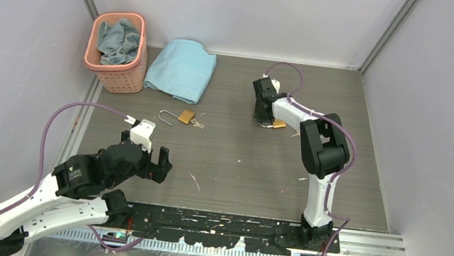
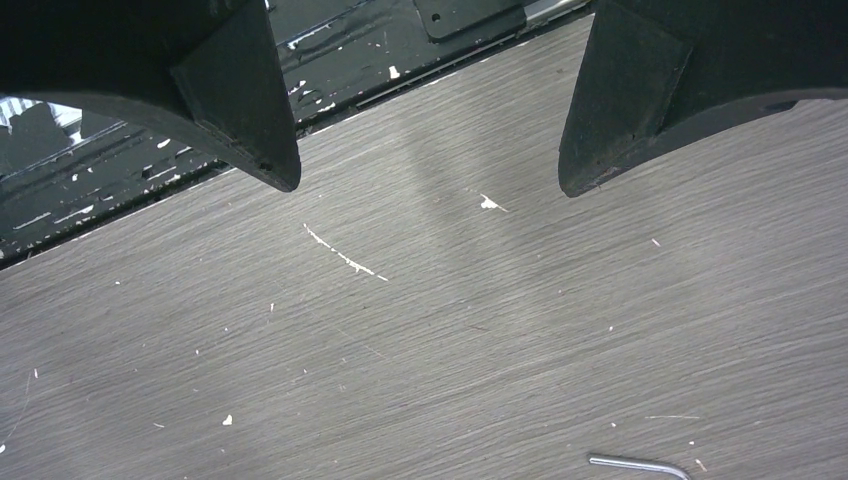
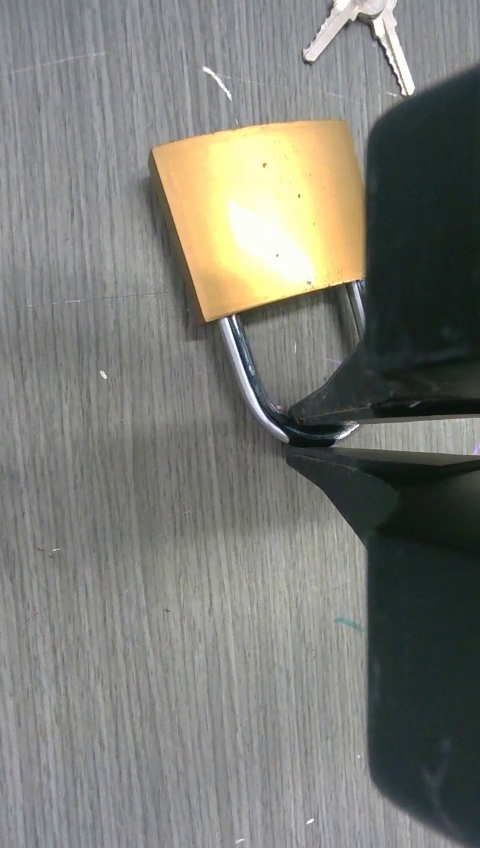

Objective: Unlock with the key

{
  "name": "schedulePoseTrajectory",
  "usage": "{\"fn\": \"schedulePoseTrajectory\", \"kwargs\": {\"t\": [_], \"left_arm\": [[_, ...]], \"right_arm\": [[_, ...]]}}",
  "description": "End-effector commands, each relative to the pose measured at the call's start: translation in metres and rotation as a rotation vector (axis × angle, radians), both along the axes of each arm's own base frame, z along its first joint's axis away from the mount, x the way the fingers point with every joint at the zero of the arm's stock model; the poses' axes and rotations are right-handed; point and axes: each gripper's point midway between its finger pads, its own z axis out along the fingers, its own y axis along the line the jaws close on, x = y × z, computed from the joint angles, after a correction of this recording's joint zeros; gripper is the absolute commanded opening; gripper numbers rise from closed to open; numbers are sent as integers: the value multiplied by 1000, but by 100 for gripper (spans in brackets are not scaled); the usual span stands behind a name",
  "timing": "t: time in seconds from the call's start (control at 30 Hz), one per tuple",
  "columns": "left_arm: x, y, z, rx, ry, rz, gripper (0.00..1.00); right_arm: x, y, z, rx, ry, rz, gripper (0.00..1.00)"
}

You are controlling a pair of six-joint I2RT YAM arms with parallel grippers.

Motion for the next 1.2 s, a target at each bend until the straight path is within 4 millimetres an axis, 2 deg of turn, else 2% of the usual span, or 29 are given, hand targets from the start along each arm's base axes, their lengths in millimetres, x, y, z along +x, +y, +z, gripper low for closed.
{"fn": "schedulePoseTrajectory", "kwargs": {"t": [0.0, 0.07, 0.17, 0.3, 0.4, 0.43, 0.57, 0.63, 0.7, 0.8, 0.9, 0.97, 1.07, 1.17], "left_arm": [[2, -3, 8, -34, -27, -4, 100], [3, -3, 8, -32, -28, -2, 100], [3, -3, 8, -33, -27, 0, 100], [3, -3, 8, -33, -27, -1, 100], [2, -3, 8, -34, -26, -3, 100], [2, -4, 9, -38, -26, -10, 100], [1, -5, 9, -44, -26, -15, 100], [0, -5, 10, -50, -28, -17, 100], [0, -4, 11, -53, -31, -17, 100], [0, -4, 11, -55, -33, -17, 100], [0, -3, 10, -52, -33, -14, 100], [1, -3, 10, -51, -33, -12, 100], [1, -3, 10, -49, -35, -12, 100], [1, -3, 10, -50, -35, -11, 100]], "right_arm": [[-41, -27, -31, -108, 149, -11, 7], [-41, -28, -29, -109, 142, -30, 2], [-45, -27, -24, -83, 123, -83, 1], [-63, -25, -19, -20, 76, -222, 1], [-81, -15, -16, 101, 43, -335, 1], [-95, -6, -11, 198, 27, -414, 1], [-109, 12, -1, 293, 11, -513, 1], [-108, 24, 8, 339, -4, -549, 1], [-98, 42, 19, 385, -22, -560, 1], [-77, 65, 24, 401, -16, -509, 2], [-58, 69, 25, 330, -22, -451, 29], [-47, 69, 25, 305, -21, -404, 58], [-39, 65, 26, 292, -3, -312, 67], [-37, 54, 37, 248, -12, -235, 67]]}}
